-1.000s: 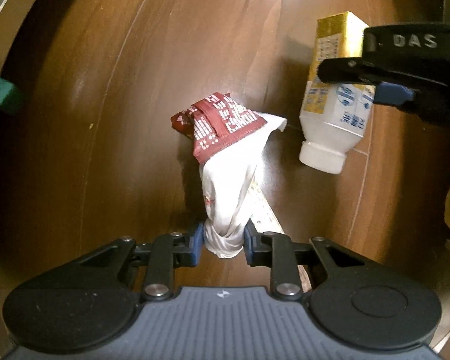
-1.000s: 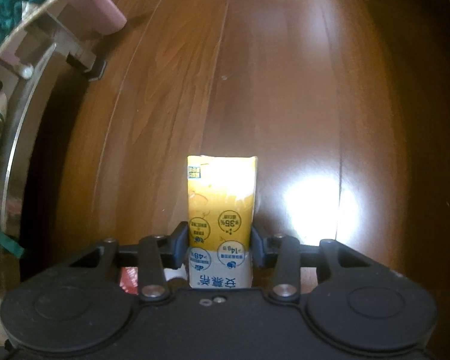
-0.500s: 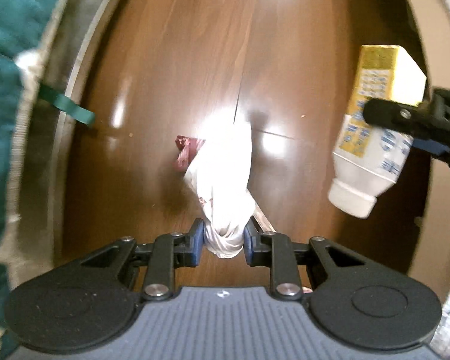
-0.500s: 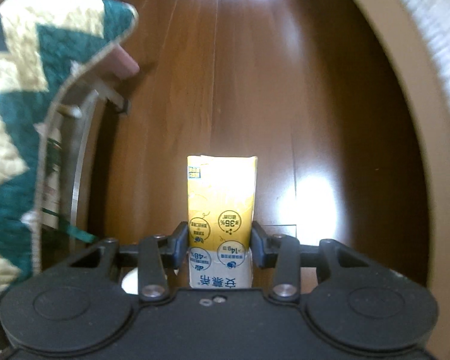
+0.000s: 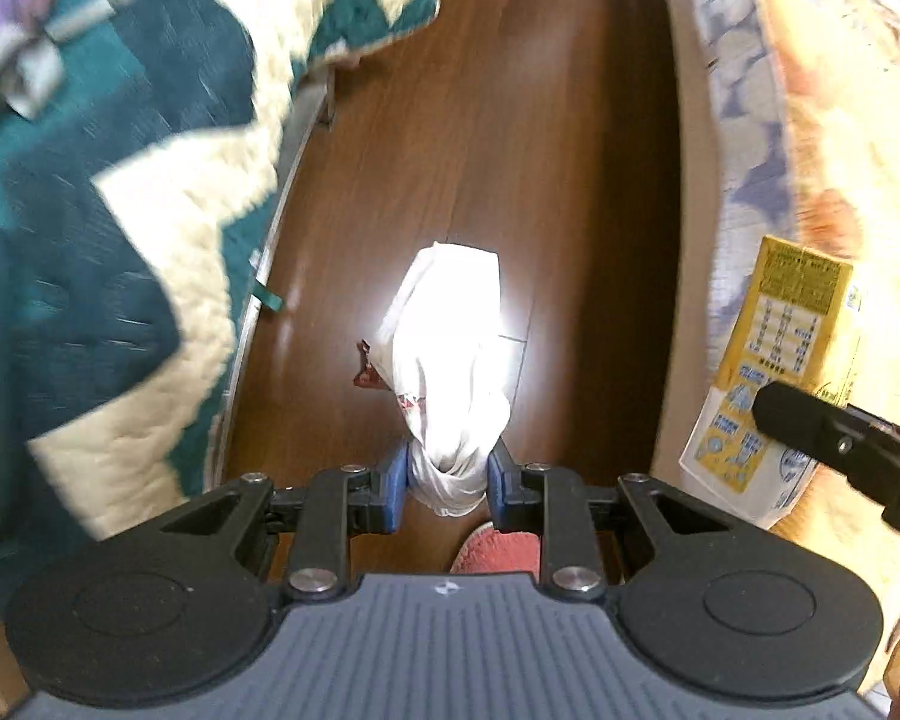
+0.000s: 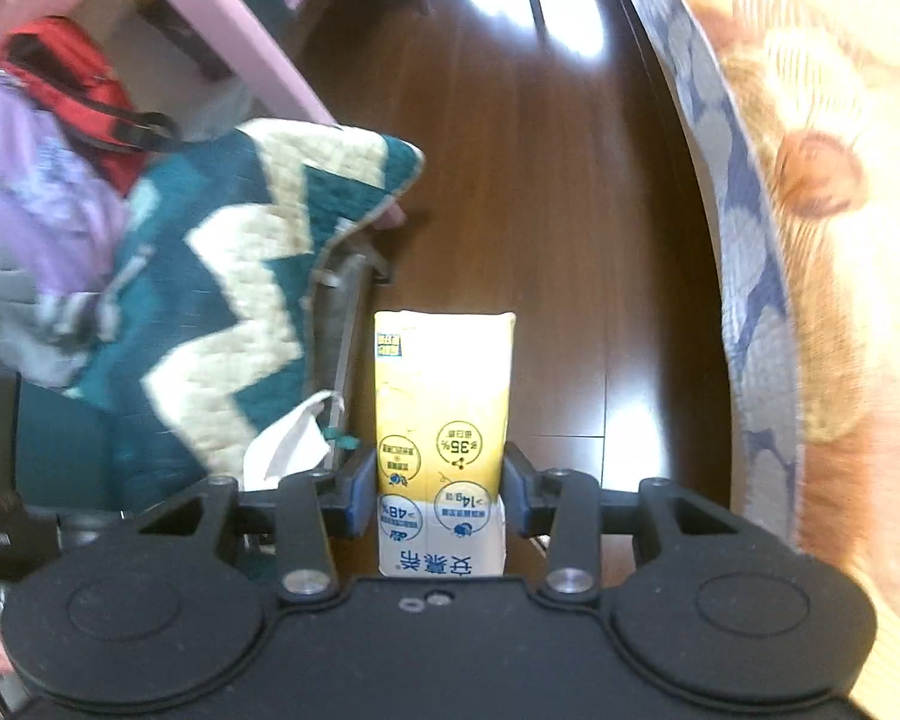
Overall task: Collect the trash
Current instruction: 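Carry the milk carton and tissue to the wastebasket and lower them in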
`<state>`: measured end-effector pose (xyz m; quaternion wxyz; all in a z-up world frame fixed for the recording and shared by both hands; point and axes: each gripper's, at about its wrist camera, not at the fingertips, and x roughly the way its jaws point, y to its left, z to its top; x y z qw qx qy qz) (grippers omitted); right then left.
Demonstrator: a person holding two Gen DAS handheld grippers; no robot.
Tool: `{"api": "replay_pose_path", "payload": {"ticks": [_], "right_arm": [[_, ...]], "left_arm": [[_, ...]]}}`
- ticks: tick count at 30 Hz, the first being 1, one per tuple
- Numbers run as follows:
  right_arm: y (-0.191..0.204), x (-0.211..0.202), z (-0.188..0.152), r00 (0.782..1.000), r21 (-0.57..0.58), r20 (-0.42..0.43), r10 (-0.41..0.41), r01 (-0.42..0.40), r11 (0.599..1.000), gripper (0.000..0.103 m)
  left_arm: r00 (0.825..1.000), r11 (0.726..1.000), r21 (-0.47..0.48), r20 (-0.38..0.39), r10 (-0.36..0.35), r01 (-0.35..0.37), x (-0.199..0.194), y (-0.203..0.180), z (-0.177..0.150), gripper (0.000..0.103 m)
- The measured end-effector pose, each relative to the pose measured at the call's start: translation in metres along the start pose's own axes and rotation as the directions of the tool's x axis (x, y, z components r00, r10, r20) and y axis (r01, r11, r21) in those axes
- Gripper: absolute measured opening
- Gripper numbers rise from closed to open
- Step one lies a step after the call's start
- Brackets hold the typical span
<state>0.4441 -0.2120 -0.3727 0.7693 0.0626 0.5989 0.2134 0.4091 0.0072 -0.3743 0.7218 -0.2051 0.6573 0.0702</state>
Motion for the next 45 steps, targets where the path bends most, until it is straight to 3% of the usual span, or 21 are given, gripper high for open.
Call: {"api": "replay_pose_path", "payload": {"ticks": [5, 12, 24, 34, 42, 45], "right_arm": [[0.040, -0.071, 0.009, 1.000, -0.045, 0.007, 0.024, -0.024, 0.999, 0.041], [0.103, -0.153, 0.021, 0.997, -0.114, 0.009, 0.074, -0.072, 0.991, 0.041], [0.227, -0.231, 0.032, 0.982, -0.267, 0.027, 0.188, -0.174, 0.948, 0.042], [0.338, -0.217, 0.039, 0.969, -0.409, -0.037, 0.245, -0.239, 0.881, 0.042], [0.413, -0.177, 0.029, 0.968, -0.499, -0.111, 0.223, -0.248, 0.830, 0.042], [0.428, -0.157, 0.025, 0.969, -0.501, -0.133, 0.210, -0.249, 0.829, 0.042]], "left_arm": [[0.998, 0.999, 0.020, 0.065, -0.027, 0.025, -0.094, -0.002, -0.008, 0.025], [0.992, 0.999, 0.016, 0.125, -0.029, 0.028, -0.196, 0.016, -0.016, 0.025], [0.953, 0.998, -0.031, 0.300, -0.036, 0.048, -0.323, 0.089, -0.040, 0.025], [0.924, 0.980, -0.196, 0.380, 0.048, 0.030, -0.375, 0.188, -0.059, 0.025], [0.928, 0.972, -0.224, 0.339, 0.152, -0.077, -0.365, 0.253, -0.061, 0.025], [0.937, 0.972, -0.219, 0.313, 0.154, -0.086, -0.352, 0.273, -0.061, 0.025]]}}
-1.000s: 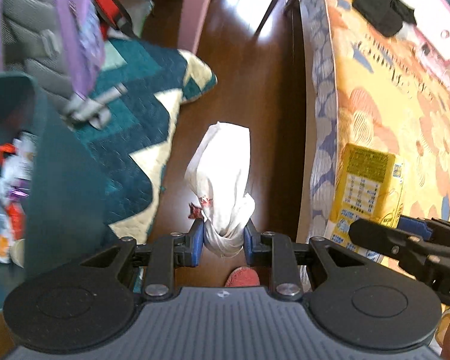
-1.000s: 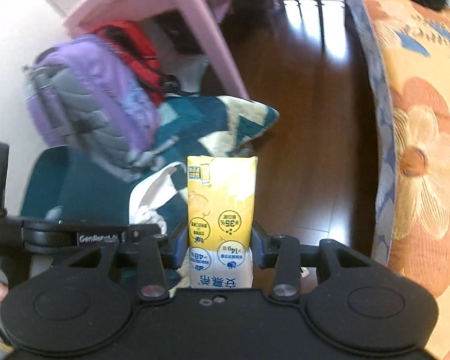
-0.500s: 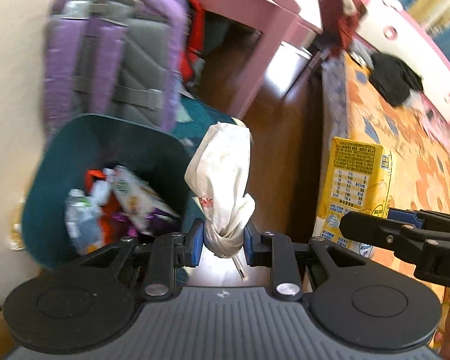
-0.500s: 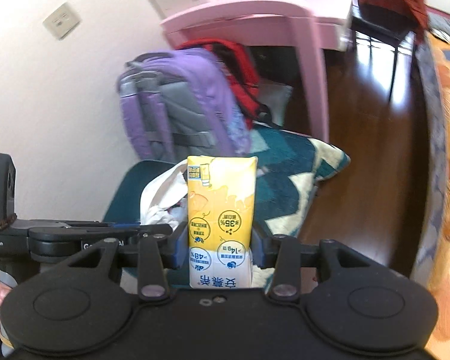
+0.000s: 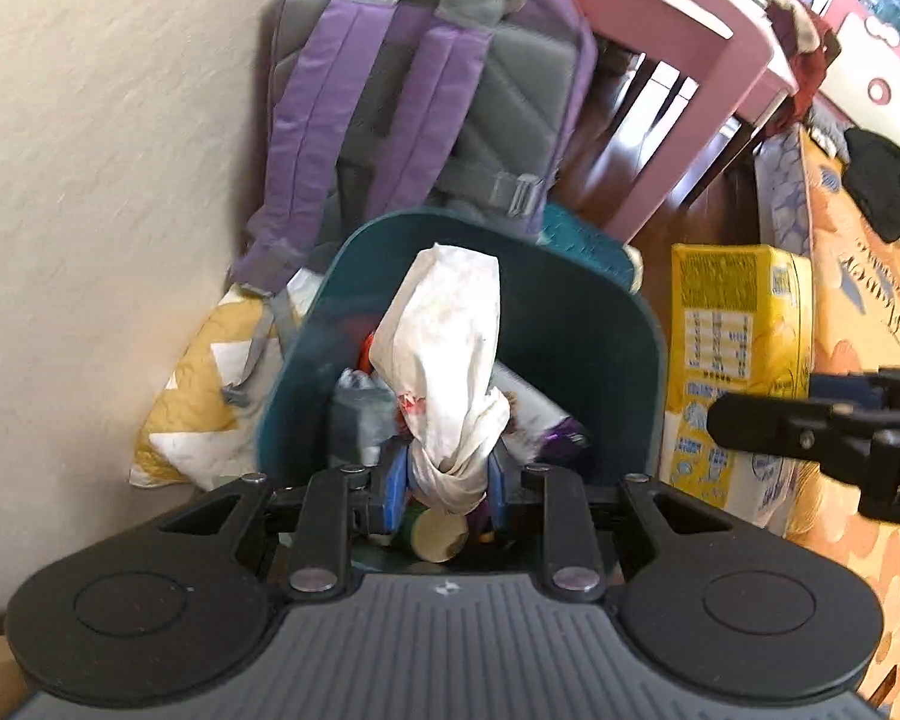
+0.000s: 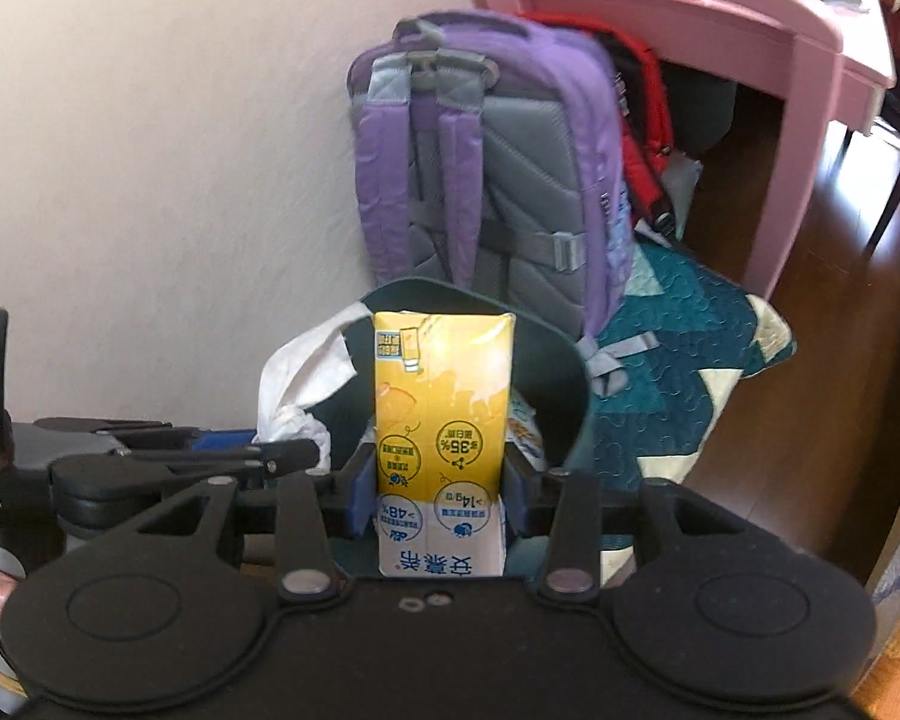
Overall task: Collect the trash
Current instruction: 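Carry the milk carton and tissue to the wastebasket and lower them in, then open both tools to release the carton and tissue into the wastebasket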
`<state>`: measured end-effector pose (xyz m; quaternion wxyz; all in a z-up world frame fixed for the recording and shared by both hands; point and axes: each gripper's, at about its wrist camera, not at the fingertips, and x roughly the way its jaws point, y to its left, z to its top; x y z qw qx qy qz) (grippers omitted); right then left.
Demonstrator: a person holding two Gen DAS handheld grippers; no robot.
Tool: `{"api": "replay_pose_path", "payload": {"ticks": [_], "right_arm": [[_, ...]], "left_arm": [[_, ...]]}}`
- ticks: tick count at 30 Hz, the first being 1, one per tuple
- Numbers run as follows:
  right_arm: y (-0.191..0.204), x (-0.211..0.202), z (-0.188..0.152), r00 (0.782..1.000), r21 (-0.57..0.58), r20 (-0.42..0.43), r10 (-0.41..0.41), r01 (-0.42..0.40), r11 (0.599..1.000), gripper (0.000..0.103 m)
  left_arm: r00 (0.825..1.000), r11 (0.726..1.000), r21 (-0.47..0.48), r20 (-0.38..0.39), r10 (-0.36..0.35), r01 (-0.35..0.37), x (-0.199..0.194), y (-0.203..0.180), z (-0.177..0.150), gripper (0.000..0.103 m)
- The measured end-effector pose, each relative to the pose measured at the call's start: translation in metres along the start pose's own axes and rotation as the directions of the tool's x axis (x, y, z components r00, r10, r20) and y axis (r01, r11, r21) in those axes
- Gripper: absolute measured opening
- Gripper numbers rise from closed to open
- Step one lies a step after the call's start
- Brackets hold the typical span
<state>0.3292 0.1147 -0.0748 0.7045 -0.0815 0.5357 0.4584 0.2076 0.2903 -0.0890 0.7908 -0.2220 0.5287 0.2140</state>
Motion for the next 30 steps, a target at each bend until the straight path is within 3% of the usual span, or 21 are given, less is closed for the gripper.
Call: {"api": "replay_pose_path", "payload": {"ticks": [16, 30], "right_arm": [[0.014, 0.115, -0.002, 0.980, -0.065, -0.179, -0.086, 0.076, 0.995, 0.042], [0.010, 0.151, -0.019, 0.956, -0.113, -0.257, -0.142, 0.117, 0.987, 0.043]], "left_arm": [[0.991, 0.994, 0.101, -0.121, 0.053, -0.041, 0.076, 0.015, -0.005, 0.025], [0.973, 0.992, 0.121, -0.221, 0.069, -0.043, 0.118, 0.013, -0.011, 0.026]]}}
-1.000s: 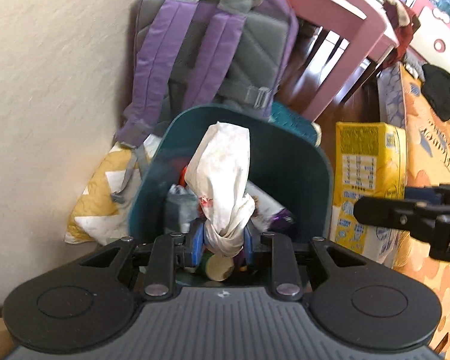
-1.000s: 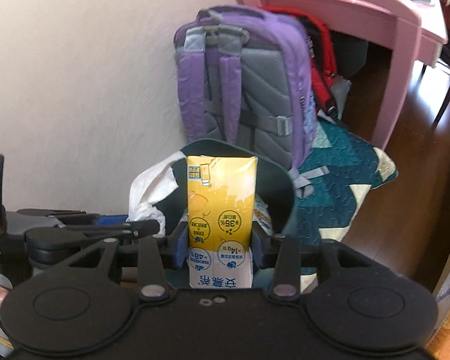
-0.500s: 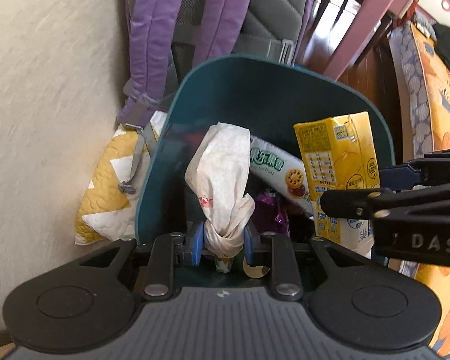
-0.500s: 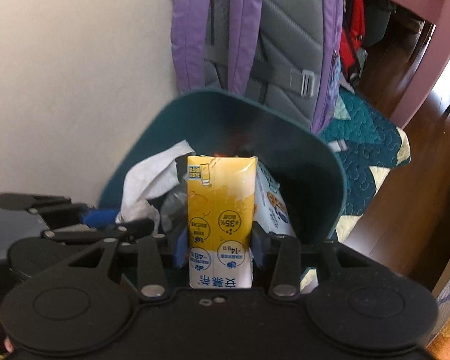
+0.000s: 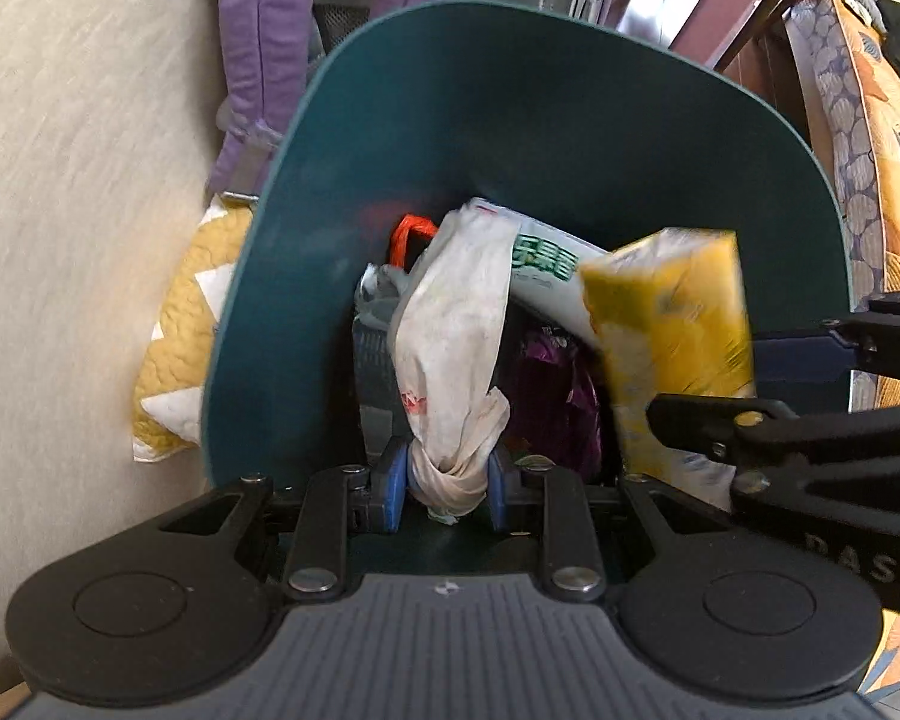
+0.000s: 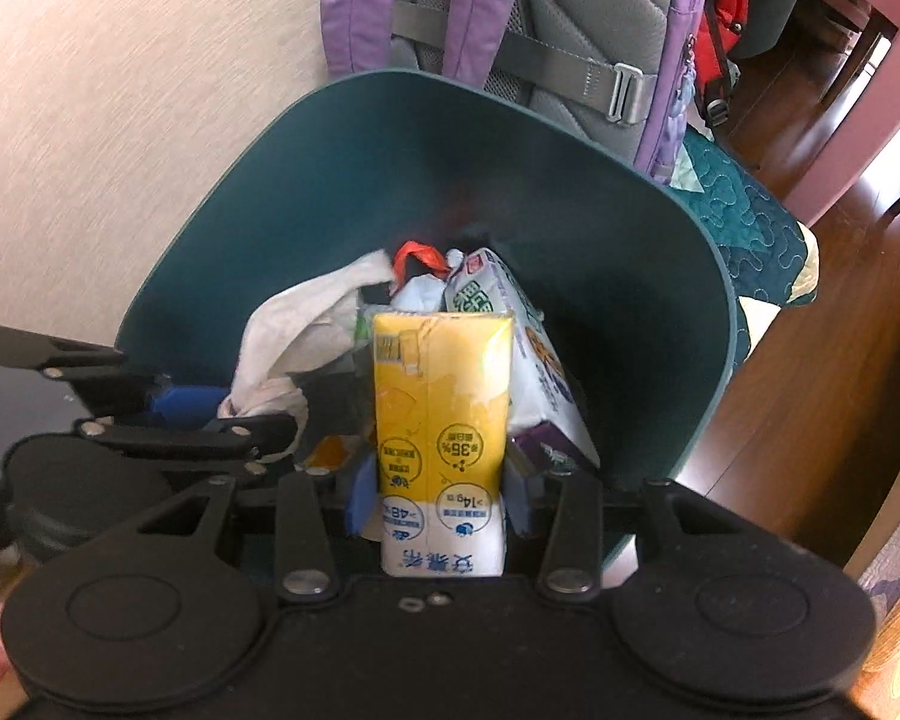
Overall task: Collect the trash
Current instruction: 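Open both tools to release the carton and tissue into the wastebasket, then withdraw both tools from the wastebasket toward the wrapper and plastic stick on the floor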
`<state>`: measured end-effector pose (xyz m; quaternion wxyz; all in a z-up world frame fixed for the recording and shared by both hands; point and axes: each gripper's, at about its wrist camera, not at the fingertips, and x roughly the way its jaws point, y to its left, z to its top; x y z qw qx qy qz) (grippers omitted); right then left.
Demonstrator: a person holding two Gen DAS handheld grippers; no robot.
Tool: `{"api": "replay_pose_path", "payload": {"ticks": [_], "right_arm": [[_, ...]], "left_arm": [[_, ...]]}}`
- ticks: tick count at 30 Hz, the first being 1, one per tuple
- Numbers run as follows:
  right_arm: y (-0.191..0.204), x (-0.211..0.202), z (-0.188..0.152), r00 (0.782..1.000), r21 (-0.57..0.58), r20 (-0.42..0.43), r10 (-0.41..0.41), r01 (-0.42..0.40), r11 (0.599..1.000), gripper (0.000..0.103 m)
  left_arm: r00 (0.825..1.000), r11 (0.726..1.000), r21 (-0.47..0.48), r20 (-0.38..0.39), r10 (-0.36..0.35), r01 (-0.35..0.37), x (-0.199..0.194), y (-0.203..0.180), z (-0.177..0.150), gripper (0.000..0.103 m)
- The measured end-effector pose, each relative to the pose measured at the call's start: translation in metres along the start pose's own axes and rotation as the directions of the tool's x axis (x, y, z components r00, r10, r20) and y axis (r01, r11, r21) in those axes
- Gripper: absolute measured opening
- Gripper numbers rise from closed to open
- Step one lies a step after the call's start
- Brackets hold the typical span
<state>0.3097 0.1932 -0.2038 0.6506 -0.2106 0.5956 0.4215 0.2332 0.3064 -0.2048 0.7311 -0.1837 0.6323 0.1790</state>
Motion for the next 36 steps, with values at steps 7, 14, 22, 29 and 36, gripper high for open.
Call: {"api": "replay_pose_path", "payload": {"ticks": [7, 14, 22, 29, 36], "right_arm": [[-0.005, -0.023, -0.011, 1.000, -0.011, 0.030, 0.002, -0.001, 1.000, 0.043], [-0.019, -0.063, -0.026, 0.996, 0.022, 0.086, 0.030, -0.032, 0.999, 0.045], [-0.034, -0.122, -0.058, 0.983, 0.054, 0.174, 0.060, -0.070, 0.996, 0.047], [-0.052, -0.173, -0.088, 0.965, 0.062, 0.254, 0.066, -0.085, 0.994, 0.050], [-0.082, -0.205, -0.125, 0.947, 0.079, 0.316, 0.057, -0.086, 0.993, 0.056]], "left_arm": [[1.000, 1.000, -0.003, -0.018, -0.016, 0.015, 0.008, -0.005, -0.001, 0.028], [0.998, 0.998, 0.002, 0.010, -0.056, 0.056, 0.000, -0.010, -0.008, 0.055], [0.991, 0.996, 0.033, 0.099, -0.086, 0.083, -0.040, -0.019, -0.019, 0.061], [0.974, 0.993, 0.077, 0.200, -0.106, 0.092, -0.089, -0.037, -0.031, 0.061], [0.953, 0.982, 0.154, 0.267, -0.144, 0.106, -0.133, -0.080, -0.036, 0.061]]}}
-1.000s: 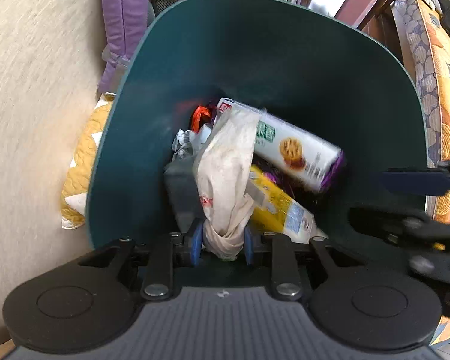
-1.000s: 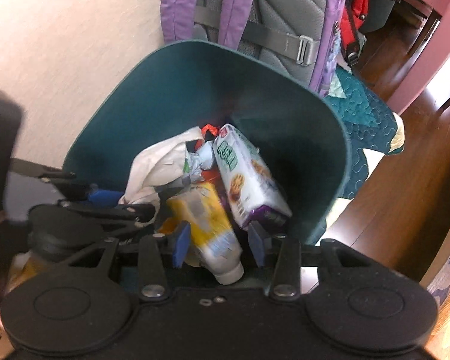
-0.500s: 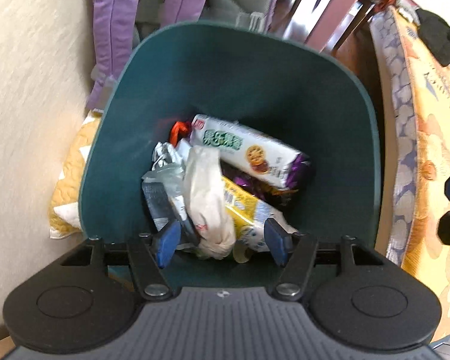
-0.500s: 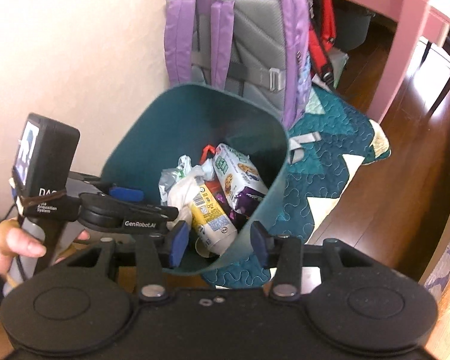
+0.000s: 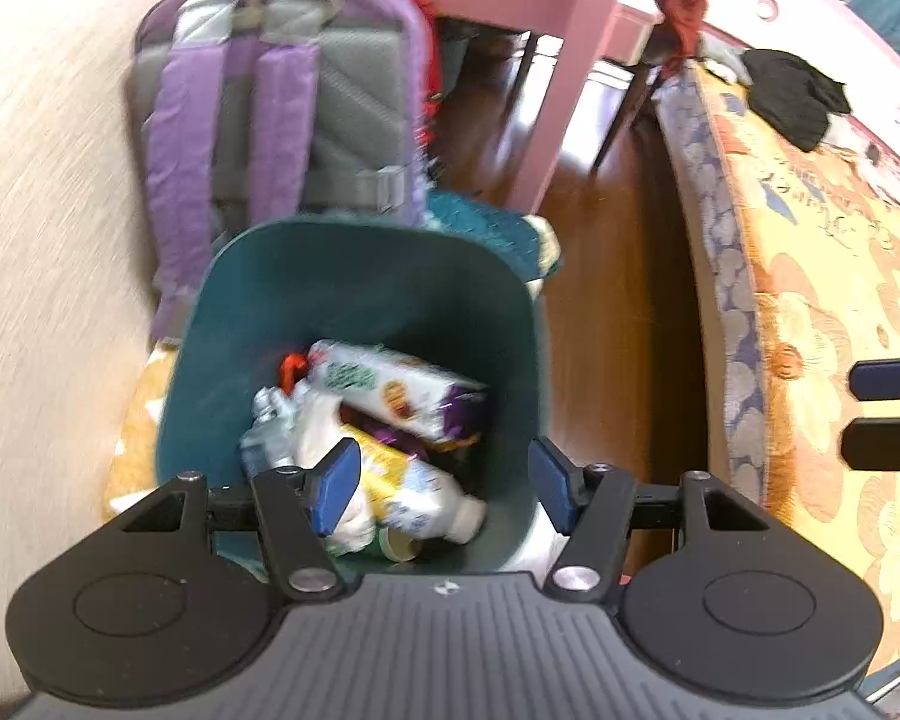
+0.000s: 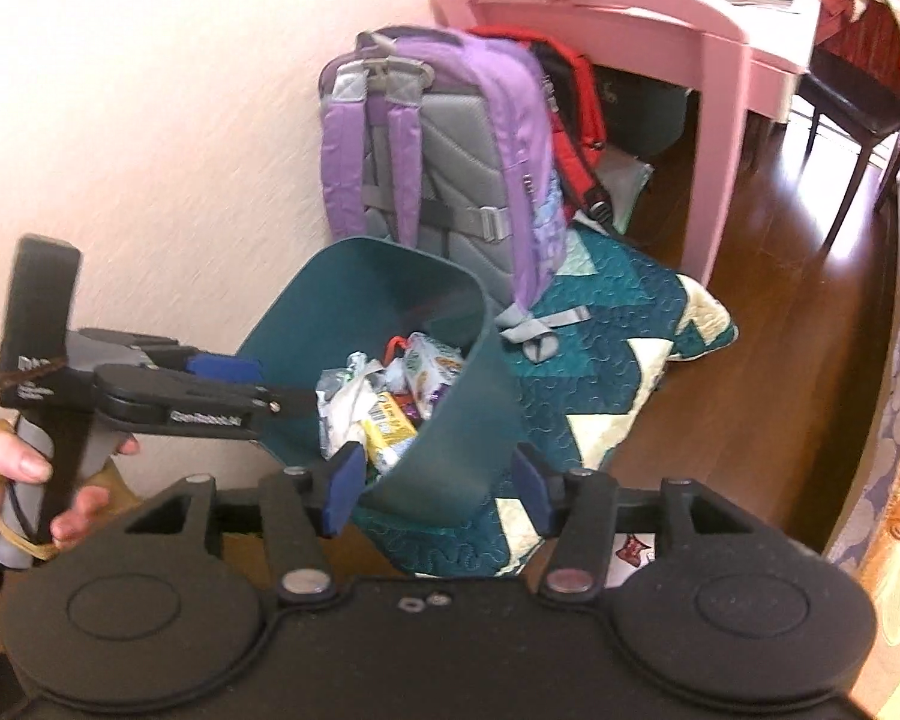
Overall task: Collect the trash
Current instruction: 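Withdraw both tools from the wastebasket toward the wrapper and plastic stick on the floor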
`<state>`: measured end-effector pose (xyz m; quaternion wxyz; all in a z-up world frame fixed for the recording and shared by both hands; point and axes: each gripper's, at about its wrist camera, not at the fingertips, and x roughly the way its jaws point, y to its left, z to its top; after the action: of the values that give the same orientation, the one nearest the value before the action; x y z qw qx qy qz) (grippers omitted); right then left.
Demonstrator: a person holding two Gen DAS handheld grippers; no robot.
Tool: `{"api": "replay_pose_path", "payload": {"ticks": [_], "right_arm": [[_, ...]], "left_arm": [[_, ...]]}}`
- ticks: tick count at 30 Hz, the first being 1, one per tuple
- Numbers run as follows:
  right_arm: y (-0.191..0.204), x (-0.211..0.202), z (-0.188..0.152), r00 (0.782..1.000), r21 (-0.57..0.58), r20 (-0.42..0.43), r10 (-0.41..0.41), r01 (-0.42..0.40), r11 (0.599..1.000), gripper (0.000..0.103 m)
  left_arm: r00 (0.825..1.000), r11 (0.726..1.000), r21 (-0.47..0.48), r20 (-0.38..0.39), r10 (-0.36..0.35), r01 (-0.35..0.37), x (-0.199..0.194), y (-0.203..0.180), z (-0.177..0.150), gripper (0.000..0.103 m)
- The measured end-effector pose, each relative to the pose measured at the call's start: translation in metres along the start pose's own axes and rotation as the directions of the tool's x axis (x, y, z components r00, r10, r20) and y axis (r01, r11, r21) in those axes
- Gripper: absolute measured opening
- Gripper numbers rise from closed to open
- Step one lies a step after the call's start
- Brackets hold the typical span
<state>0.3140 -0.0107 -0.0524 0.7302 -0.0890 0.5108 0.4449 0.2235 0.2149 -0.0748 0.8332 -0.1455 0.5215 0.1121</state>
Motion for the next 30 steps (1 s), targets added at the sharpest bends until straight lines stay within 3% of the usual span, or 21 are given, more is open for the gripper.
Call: {"api": "replay_pose_path", "payload": {"ticks": [8, 10, 15, 21, 30], "right_arm": [[-0.054, -0.022, -0.035, 0.996, 0.070, 0.070, -0.049, 0.045, 0.997, 0.070], [-0.070, -0.023, -0.045, 0.995, 0.096, 0.079, -0.057, 0.049, 0.994, 0.079], [-0.114, -0.023, -0.068, 0.991, 0.148, 0.092, -0.099, 0.085, 0.985, 0.087], [-0.176, -0.005, -0.101, 0.983, 0.194, 0.074, -0.167, 0.150, 0.969, 0.101], [-0.261, 0.085, -0.161, 0.979, 0.196, -0.050, -0.195, 0.201, 0.960, 0.102]], "left_arm": [[0.998, 0.994, 0.094, 0.008, -0.059, 0.058, 0.006, -0.076, 0.023, 0.072], [0.997, 0.990, 0.119, 0.002, -0.071, 0.070, 0.016, -0.098, 0.028, 0.073], [0.995, 0.983, 0.155, -0.018, -0.093, 0.095, 0.053, -0.150, 0.040, 0.077], [0.993, 0.983, 0.150, -0.069, -0.092, 0.101, 0.119, -0.203, 0.046, 0.077], [0.984, 0.991, 0.104, -0.168, -0.063, 0.081, 0.256, -0.236, 0.029, 0.077]]}}
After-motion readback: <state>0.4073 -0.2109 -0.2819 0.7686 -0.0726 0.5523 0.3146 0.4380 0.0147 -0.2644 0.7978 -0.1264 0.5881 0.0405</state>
